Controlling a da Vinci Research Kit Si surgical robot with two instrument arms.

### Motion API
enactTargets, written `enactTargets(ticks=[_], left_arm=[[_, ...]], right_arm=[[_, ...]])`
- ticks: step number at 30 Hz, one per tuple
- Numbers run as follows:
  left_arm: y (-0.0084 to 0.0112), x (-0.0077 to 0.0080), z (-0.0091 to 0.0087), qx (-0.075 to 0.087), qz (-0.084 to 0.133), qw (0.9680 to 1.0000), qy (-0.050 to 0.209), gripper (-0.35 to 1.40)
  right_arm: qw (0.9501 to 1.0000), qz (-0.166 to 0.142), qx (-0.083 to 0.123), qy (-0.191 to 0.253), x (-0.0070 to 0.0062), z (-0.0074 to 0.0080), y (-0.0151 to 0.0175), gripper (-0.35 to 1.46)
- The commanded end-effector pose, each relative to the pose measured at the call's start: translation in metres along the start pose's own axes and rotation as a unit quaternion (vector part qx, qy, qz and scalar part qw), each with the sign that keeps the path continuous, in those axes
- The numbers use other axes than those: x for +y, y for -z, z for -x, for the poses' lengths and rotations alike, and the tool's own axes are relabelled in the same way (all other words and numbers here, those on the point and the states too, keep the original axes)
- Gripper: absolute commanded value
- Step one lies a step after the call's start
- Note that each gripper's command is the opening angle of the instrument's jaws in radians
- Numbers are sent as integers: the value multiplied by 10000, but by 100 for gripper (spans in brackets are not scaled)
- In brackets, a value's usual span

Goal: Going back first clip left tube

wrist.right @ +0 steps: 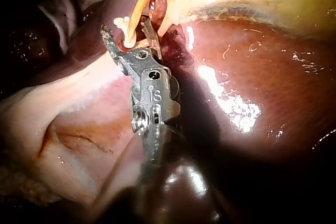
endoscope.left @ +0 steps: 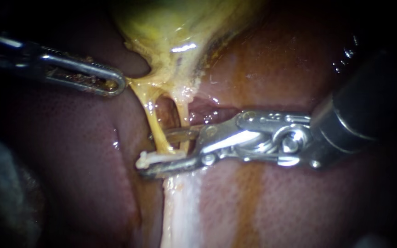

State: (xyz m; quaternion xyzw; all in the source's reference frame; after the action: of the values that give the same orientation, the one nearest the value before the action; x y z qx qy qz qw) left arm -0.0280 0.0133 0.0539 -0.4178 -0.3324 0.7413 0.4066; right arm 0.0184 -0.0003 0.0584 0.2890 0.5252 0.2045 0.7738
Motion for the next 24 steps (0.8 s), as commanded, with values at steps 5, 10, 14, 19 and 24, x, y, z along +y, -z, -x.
enactTargets(ticks=[5, 10, 14, 19, 24], left_arm=[[0, 0, 0, -1, 1, 10000, -1, -35], [0, 0, 1, 0, -1, 10000, -3, -35], [0, 0, 1, 1, -2, 10000, -3, -35], [-1, 0, 1, 1, -2, 10000, -3, -35], [-1, 0, 1, 2, -4, 10000, -4, -35]], right_arm=[[9995, 88, 49, 290, -9, -1, 35, 50], [9985, 137, 85, 519, -10, -7, 79, 50], [9981, 155, 101, 588, -8, -8, 107, 50], [9975, 130, 98, 688, -7, 0, 123, 50], [9971, 109, 95, 753, -8, 2, 130, 50]])
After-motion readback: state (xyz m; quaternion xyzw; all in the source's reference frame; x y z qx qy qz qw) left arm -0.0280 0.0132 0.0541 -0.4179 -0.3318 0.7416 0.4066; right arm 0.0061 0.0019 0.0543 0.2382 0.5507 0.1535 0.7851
